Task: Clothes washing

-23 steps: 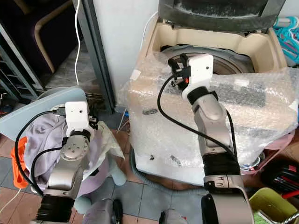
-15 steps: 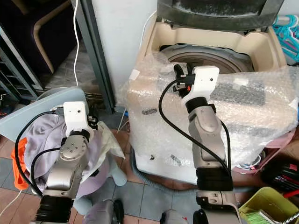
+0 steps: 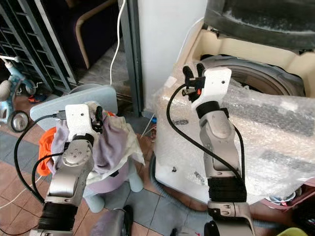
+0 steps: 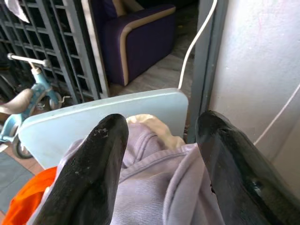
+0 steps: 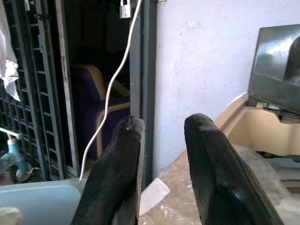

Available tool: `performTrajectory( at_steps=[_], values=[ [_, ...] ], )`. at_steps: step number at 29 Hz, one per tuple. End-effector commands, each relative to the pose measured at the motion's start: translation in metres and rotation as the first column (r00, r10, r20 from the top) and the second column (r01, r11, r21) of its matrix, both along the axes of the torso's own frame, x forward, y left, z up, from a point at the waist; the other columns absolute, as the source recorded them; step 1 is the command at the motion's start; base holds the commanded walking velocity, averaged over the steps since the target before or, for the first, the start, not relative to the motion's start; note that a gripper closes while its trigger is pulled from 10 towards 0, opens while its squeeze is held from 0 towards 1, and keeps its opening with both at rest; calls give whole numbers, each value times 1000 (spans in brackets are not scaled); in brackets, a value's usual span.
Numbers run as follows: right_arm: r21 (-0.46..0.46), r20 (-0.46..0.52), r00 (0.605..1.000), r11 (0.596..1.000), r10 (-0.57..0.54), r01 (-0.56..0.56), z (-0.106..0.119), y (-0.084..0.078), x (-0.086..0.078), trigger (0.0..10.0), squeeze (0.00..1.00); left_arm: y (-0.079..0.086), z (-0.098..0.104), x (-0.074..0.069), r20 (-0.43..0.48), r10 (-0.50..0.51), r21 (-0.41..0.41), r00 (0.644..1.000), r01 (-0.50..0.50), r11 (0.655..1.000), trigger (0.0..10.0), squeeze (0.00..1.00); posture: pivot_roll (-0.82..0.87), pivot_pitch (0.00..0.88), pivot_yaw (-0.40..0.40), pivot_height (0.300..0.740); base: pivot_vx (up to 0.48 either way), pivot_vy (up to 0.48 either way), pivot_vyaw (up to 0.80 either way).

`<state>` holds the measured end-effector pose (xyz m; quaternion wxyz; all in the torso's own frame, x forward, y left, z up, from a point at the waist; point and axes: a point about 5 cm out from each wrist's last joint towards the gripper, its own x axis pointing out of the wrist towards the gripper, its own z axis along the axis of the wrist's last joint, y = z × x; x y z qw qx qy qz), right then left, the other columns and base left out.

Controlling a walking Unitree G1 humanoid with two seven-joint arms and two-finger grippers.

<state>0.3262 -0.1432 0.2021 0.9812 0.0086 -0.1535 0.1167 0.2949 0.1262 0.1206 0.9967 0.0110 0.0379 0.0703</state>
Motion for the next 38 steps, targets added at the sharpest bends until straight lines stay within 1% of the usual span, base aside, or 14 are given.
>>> performTrajectory(
  at_steps=[1,7,10,17,20,24,26,27,28,33,34,36,37,38],
  values=[
    [-8,6,1000,1000,13,-13,1,2,-1,10000,0,-2,0,-3,-1,-3,-13,1000,3,1000,10000,0,-24,69,21,740,0,0,794],
    [-16,-37,999,999,40,-41,-11,4,-5,10000,0,8,-5,-10,-17,15,-9,1000,-15,1000,10000,0,-19,70,21,740,0,0,798],
    [-12,-60,996,997,71,-72,-17,8,-5,10000,0,9,-6,-11,-18,22,-9,1000,-22,1000,10000,0,-17,70,26,740,0,0,794],
    [-10,-74,991,994,108,-109,-21,14,0,10000,0,11,-3,-10,-11,30,-16,999,-30,999,10000,0,-20,73,38,740,0,0,794],
    [-6,-111,986,992,125,-127,-28,16,0,10000,0,15,-7,-12,-33,53,-29,998,-54,998,10000,0,-15,72,30,740,0,0,794],
    [-24,-148,977,987,151,-156,-39,22,-4,10000,0,25,-12,-14,-64,104,-42,993,-106,993,10000,0,-14,72,30,740,0,0,794],
    [-25,-170,974,987,151,-158,-47,22,-5,10000,0,28,-14,-17,-71,99,-40,993,-102,994,10000,0,-9,79,32,740,0,0,794],
    [-28,-180,973,988,147,-154,-50,22,-6,10000,463,29,-14,-19,-74,98,-37,992,-101,994,10000,0,-7,79,33,740,0,0,794],
    [-29,-188,972,988,144,-152,-52,21,-6,10000,1000,29,-15,-20,-77,97,-33,992,-100,994,10000,0,-6,80,34,740,0,0,788],
    [-55,-249,961,989,117,-135,-66,20,-7,10000,1000,32,-20,-22,-109,107,-45,988,-112,993,10000,0,-7,79,38,740,0,0,788],
    [-62,-276,955,989,112,-133,-70,21,-7,10000,4,31,-20,-21,-112,108,-50,988,-114,992,10000,0,-8,79,39,740,0,0,0],
    [-83,-315,944,988,95,-127,-77,20,-8,10000,0,29,-20,-20,-110,99,-55,989,-105,993,10000,0,-8,79,39,740,0,157,0],
    [-129,-337,940,986,57,-106,-83,18,-8,10000,0,26,-18,-18,-104,81,-57,991,-87,995,10000,0,-11,77,38,740,0,326,0],
    [-139,-361,932,986,34,-90,-88,16,-8,10000,0,24,-18,-18,-102,74,-56,992,-80,995,10000,0,-12,77,38,740,0,255,0]
  ],
)
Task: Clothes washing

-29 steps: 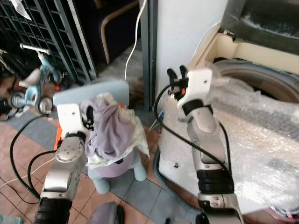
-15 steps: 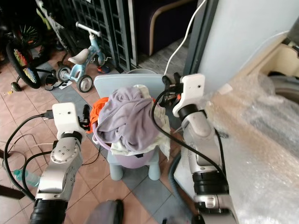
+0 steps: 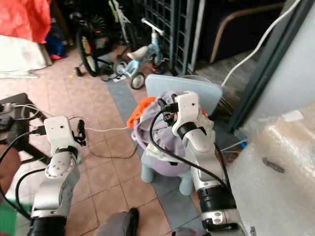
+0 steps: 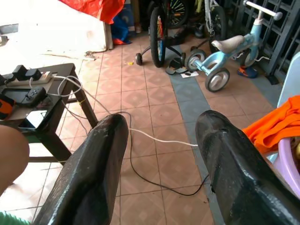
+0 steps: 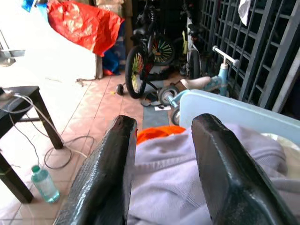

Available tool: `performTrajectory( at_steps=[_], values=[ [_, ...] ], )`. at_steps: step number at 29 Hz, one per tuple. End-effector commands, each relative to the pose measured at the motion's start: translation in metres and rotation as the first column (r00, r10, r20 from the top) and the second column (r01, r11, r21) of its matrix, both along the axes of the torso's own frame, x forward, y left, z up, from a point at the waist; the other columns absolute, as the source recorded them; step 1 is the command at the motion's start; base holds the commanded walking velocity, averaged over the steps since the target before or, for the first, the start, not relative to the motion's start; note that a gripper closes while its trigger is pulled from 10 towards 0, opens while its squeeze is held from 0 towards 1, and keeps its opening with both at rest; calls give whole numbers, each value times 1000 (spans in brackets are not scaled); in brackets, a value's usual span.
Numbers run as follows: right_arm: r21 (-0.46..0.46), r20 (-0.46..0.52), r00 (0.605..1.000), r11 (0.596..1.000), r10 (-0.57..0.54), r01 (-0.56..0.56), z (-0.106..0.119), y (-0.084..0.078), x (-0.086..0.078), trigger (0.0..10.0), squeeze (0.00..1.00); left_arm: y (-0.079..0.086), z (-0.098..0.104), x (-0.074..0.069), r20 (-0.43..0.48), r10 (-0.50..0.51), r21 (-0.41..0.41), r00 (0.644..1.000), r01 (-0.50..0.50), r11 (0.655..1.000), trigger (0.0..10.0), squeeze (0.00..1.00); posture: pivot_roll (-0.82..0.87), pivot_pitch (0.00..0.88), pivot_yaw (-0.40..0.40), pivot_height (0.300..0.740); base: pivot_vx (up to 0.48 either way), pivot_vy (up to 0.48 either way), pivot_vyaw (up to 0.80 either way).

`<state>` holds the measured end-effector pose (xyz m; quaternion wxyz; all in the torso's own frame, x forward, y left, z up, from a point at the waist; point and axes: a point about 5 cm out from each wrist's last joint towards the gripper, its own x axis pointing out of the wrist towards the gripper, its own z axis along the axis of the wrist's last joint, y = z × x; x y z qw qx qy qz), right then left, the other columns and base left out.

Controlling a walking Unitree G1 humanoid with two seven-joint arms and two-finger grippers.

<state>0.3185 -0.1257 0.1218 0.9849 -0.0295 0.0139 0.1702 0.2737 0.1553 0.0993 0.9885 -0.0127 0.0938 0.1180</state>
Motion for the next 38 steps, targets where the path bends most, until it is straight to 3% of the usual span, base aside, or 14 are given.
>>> performTrajectory(
  at_steps=[1,4,5,6,7,14,16,17,19,20,26,28,30,38],
  values=[
    [-31,-41,999,999,-31,30,-8,-2,0,10000,0,-5,3,3,9,-21,-10,1000,21,1000,10000,0,-12,77,38,740,0,255,0],
    [-84,-87,994,995,-69,62,-19,-6,0,10000,0,-6,3,3,4,-28,-6,1000,28,1000,10000,0,-10,77,37,740,0,0,0],
    [-106,-104,991,991,-89,78,-22,-9,0,10000,263,-6,3,4,3,-29,-6,1000,29,1000,10000,0,-9,77,37,740,0,0,0],
    [-115,-116,987,989,-108,94,-25,-11,0,10000,882,-6,3,4,3,-29,-6,1000,29,1000,10000,0,-9,77,37,740,0,0,0],
    [-111,-120,985,988,-120,107,-26,-12,0,10000,1000,-7,3,4,3,-30,-6,1000,30,1000,10000,0,-7,78,36,740,0,0,0],
    [-193,-157,969,968,-191,159,-38,-18,2,10000,1000,-9,3,3,1,-37,-5,999,37,999,10000,0,-2,86,33,740,0,0,0],
    [-211,-122,963,955,-240,211,-36,-22,6,10000,969,-10,3,3,1,-39,-5,999,39,999,10000,0,0,87,32,740,0,0,0],
    [-215,-117,963,953,-242,213,-35,-22,7,10000,812,-10,3,3,1,-39,-6,999,39,999,10000,0,1,87,31,740,0,0,0],
    [-223,-133,962,953,-238,204,-38,-20,8,10000,235,-10,3,3,1,-40,-6,999,40,999,10000,0,1,88,30,740,0,0,0],
    [-223,-151,962,956,-229,193,-40,-16,10,10000,0,-11,3,3,0,-40,-6,999,40,999,10000,0,2,88,29,740,0,0,0],
    [-213,-196,962,966,-192,150,-47,0,13,10000,0,-13,3,4,-1,-46,-7,999,46,999,10000,0,7,91,27,740,0,0,0],
    [-169,-242,955,977,-169,130,-52,14,15,10000,0,-15,4,5,1,-50,-7,999,50,999,10000,0,16,93,24,740,0,0,0],
    [-145,-267,948,980,-171,136,-54,19,16,0,0,-16,4,4,0,-50,-6,999,50,999,10000,0,22,93,22,740,0,0,0],
    [-92,-313,926,978,-209,189,-57,16,21,0,0,-14,3,3,-1,-36,-5,999,36,999,10000,0,24,92,10,740,0,0,0]
  ],
)
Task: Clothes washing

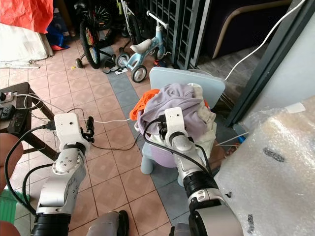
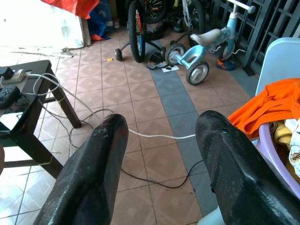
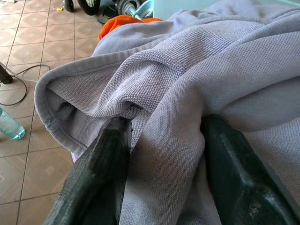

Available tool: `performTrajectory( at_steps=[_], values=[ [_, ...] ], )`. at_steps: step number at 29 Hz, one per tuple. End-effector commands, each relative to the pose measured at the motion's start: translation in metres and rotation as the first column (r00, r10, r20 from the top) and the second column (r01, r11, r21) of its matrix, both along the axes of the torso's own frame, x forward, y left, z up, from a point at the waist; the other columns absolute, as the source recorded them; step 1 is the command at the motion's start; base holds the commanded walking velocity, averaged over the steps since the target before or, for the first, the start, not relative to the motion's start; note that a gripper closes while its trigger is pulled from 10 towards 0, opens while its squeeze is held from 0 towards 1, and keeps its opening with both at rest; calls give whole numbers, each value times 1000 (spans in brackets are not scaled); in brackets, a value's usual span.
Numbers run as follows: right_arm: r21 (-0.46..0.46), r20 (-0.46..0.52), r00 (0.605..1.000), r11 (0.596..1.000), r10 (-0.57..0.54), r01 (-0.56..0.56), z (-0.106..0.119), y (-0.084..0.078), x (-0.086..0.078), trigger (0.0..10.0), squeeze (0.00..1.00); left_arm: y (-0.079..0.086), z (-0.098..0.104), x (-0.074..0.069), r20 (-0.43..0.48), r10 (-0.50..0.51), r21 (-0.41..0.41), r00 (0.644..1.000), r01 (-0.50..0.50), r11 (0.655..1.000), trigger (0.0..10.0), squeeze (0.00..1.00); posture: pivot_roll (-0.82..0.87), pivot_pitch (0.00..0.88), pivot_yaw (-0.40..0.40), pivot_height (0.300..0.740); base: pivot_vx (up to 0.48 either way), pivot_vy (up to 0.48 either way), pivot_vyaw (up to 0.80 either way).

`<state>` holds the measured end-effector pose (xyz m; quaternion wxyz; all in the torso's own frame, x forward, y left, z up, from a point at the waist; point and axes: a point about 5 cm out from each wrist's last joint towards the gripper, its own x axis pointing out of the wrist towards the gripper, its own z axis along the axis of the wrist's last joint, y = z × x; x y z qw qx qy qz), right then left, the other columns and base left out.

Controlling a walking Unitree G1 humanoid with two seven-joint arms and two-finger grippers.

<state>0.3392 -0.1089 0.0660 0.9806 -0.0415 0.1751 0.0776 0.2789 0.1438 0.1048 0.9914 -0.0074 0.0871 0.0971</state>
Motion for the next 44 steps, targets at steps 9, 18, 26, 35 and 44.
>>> performTrajectory(
  at_steps=[9,18,26,35,44],
  values=[
    [72,-34,997,994,-76,78,-5,-10,2,0,0,-4,-3,-1,-15,1,-14,1000,-1,1000,10000,0,16,90,14,740,0,0,0],
    [220,15,998,974,-54,50,8,3,9,0,0,-5,-2,0,-10,6,-12,1000,-6,1000,10000,0,21,86,11,740,0,0,0],
    [220,15,998,974,-54,50,8,3,9,0,0,-5,-2,0,-10,6,-12,1000,-6,1000,10000,0,21,86,11,740,0,0,0],
    [220,15,998,974,-54,50,8,3,9,0,0,-5,-2,0,-10,6,-12,1000,-6,1000,10000,0,21,86,11,740,0,0,0],
    [220,15,998,974,-54,50,8,3,9,0,0,-5,-2,0,-10,6,-12,1000,-6,1000,10000,0,21,86,11,740,0,0,0]
  ],
)
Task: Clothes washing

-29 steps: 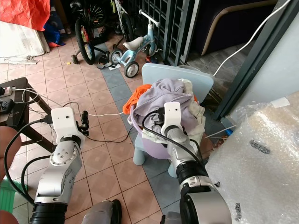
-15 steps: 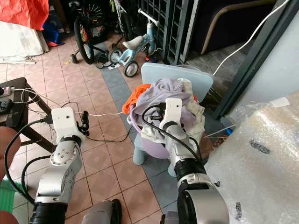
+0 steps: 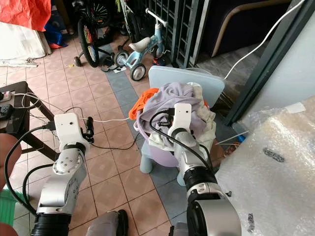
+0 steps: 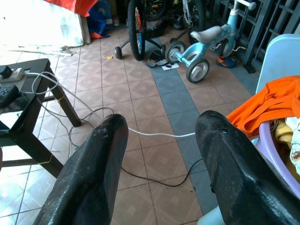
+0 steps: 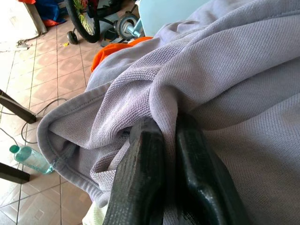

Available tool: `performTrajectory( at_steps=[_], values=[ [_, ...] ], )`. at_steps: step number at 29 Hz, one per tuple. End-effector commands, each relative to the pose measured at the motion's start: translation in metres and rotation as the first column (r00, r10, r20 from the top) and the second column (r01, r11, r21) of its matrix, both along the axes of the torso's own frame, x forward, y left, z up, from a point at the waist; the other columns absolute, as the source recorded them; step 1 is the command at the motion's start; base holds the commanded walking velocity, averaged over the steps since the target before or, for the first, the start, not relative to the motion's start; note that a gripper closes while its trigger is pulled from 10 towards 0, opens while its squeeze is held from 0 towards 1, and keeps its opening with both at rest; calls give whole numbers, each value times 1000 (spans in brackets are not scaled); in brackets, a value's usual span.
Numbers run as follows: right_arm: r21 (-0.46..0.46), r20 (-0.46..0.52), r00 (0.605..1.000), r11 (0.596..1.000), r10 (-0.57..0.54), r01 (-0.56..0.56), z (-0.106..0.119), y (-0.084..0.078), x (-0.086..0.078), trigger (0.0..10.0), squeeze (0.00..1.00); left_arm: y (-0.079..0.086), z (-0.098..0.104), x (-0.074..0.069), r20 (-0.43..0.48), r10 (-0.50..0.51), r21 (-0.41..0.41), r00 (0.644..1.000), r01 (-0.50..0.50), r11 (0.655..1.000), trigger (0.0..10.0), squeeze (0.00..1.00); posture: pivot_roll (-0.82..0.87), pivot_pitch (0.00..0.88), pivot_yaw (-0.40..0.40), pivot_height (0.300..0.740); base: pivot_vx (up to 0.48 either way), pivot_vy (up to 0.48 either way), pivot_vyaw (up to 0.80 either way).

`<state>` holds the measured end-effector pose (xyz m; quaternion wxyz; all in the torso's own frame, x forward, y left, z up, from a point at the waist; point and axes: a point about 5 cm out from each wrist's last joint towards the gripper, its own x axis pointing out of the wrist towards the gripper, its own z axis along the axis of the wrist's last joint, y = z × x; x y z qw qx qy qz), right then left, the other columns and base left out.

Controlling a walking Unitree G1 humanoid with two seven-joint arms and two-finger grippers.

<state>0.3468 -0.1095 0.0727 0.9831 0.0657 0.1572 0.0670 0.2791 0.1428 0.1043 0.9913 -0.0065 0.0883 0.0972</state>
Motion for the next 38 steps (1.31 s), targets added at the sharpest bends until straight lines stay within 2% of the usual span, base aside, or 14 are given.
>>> performTrajectory(
  at_steps=[1,4,5,7,16,20,21,22,26,28,29,33,36,38],
  values=[
    [11,1,1000,1000,5,-5,1,4,1,0,0,-4,-1,0,-7,5,-13,1000,-5,1000,10000,0,21,86,11,740,0,0,0],
    [49,20,1000,999,7,-8,5,5,3,0,0,-4,-1,0,-7,6,-13,1000,-6,1000,10000,0,21,86,11,740,0,0,0],
    [66,209,978,997,16,-31,36,-9,6,0,0,-7,1,4,12,-19,4,1000,19,1000,10000,0,-6,26,29,740,0,0,0],
    [46,415,908,996,52,-78,70,-22,-2,0,0,-10,4,9,36,-49,27,998,48,998,10000,0,-5,26,28,740,0,0,0],
    [-31,440,890,992,120,-118,69,-18,-9,0,0,-11,5,9,43,-52,32,998,50,998,10000,0,-10,30,25,740,0,0,0],
    [-87,517,851,995,90,-53,93,-31,-7,0,0,-11,4,10,48,-59,28,997,58,998,10000,0,-15,32,27,740,0,0,0],
    [-105,537,839,994,87,-36,100,-35,-6,6039,0,-12,5,11,50,-64,25,997,63,998,10000,0,-16,33,27,740,0,0,-800],
    [-138,573,818,990,53,33,115,-47,1,10000,0,-12,5,11,53,-71,25,996,70,997,10000,0,-19,33,28,740,0,0,-800],
    [-139,630,776,977,-39,161,142,-72,11,10000,0,-14,5,11,56,-80,23,995,79,997,10000,0,-22,31,27,740,0,0,-800],
    [-129,676,727,952,-120,278,166,-96,18,10000,0,-15,6,12,63,-84,24,994,83,996,10000,0,-23,29,26,740,0,0,-800],
    [-135,701,694,925,-166,356,179,-112,19,10000,0,-16,7,13,70,-85,23,994,84,996,10000,0,-23,28,25,740,0,0,-800],
    [-125,715,652,872,-252,473,191,-138,19,10000,0,-16,9,13,82,-94,22,992,92,996,10000,0,-22,27,23,740,0,0,-800],
    [-99,709,609,805,-356,585,198,-164,18,10000,0,-16,10,13,92,-105,21,990,104,994,10000,0,-22,27,25,740,0,0,-800],
    [-93,710,564,737,-423,669,204,-183,14,10000,0,-16,11,13,95,-109,20,989,107,994,10000,0,-22,27,26,740,0,0,-800]
  ],
)
